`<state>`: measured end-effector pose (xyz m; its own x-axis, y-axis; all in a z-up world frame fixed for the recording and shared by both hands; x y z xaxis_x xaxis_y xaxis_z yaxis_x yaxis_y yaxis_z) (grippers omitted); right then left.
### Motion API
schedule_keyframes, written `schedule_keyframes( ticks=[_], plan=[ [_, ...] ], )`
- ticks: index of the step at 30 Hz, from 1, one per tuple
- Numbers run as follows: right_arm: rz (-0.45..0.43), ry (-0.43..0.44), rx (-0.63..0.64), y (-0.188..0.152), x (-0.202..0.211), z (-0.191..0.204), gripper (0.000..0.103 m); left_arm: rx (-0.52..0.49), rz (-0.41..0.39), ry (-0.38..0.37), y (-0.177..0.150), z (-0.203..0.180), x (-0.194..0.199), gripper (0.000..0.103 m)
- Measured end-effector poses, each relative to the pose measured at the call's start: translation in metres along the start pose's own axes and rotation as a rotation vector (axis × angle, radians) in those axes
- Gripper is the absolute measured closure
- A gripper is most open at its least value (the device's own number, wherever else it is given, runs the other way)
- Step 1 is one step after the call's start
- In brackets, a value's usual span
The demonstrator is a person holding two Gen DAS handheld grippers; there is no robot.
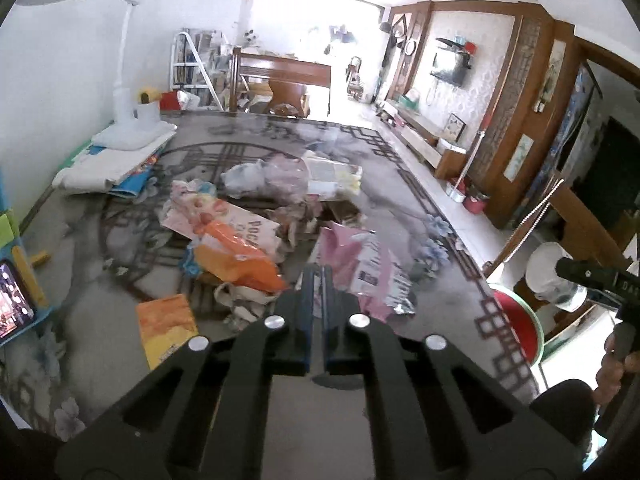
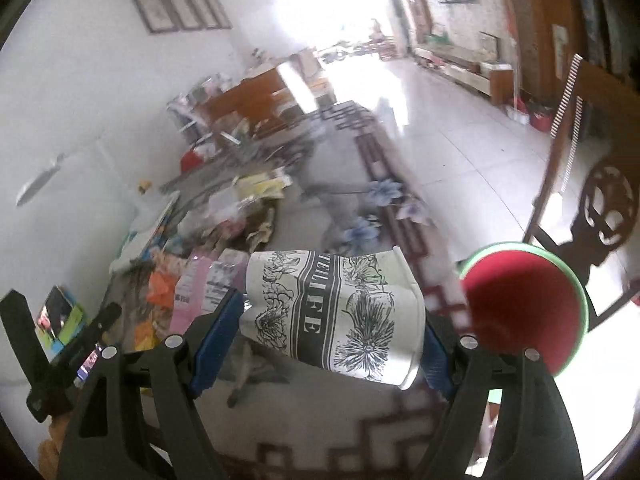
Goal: Collect trash
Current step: 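Lift both held items and carry them over the red bin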
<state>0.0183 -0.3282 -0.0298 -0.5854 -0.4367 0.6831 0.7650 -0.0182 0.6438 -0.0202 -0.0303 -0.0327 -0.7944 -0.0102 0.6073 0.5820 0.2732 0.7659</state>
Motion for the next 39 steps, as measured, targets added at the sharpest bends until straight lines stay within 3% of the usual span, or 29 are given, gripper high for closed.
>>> schedule_keyframes(
  ticks=[2,4,7,9,12,15,17,23,27,30,34,39],
  plan=[
    [0.01,-0.013,0.0,-0.005,0.001,-0.006,0.026,0.03,0.035,0.0,-0.004,0.007,0.001,0.093],
    [0.033,-0.016,-0.006,-0.012,-0.003,-0.01,0.026,0.066,0.059,0.034,-0.012,0.022,0.004,0.054],
    [0.048,0.006,-0.023,-0.019,-0.013,-0.008,0.026,0.118,0.076,0.129,-0.028,0.049,0.009,0.042],
    [0.059,0.023,-0.029,-0.024,-0.021,-0.004,0.026,0.144,0.138,0.205,-0.04,0.069,-0.001,0.038],
    [0.061,0.009,0.013,-0.028,-0.026,0.007,0.026,0.18,0.221,0.281,-0.056,0.093,-0.021,0.038],
    [0.044,-0.016,0.064,-0.03,-0.026,0.013,0.026,0.197,0.299,0.299,-0.066,0.104,-0.044,0.038],
    [0.049,-0.019,0.06,-0.031,-0.028,0.011,0.026,0.194,0.299,0.289,-0.067,0.105,-0.053,0.034],
    [0.052,-0.013,0.045,-0.031,-0.028,0.008,0.028,0.17,0.346,0.296,-0.073,0.107,-0.07,0.036],
    [0.033,-0.009,0.061,-0.032,-0.024,0.011,0.028,0.18,0.284,0.277,-0.066,0.105,-0.056,0.042],
    [0.012,0.0,0.058,-0.032,-0.019,0.011,0.028,0.159,0.172,0.267,-0.05,0.092,-0.03,0.042],
    [-0.01,0.032,0.012,-0.028,-0.01,0.002,0.028,0.058,0.026,0.153,-0.021,0.041,0.003,0.042],
    [-0.041,0.028,-0.096,-0.017,0.009,-0.035,0.028,-0.03,0.041,-0.077,-0.008,-0.035,-0.011,0.042]
  ],
)
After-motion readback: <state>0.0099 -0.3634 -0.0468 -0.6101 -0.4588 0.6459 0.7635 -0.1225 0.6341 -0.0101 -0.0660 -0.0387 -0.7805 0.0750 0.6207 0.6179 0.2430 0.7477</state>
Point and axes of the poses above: each gripper's, at about its wrist camera, not at the fingertips, and x roughly against the way its jaws point, z to its left, y to its top, the point moved 3 cm from there along -x, roughly the way its jaws point, and after that the axes turned 2 degrees about -x, right-handed, at the moved point
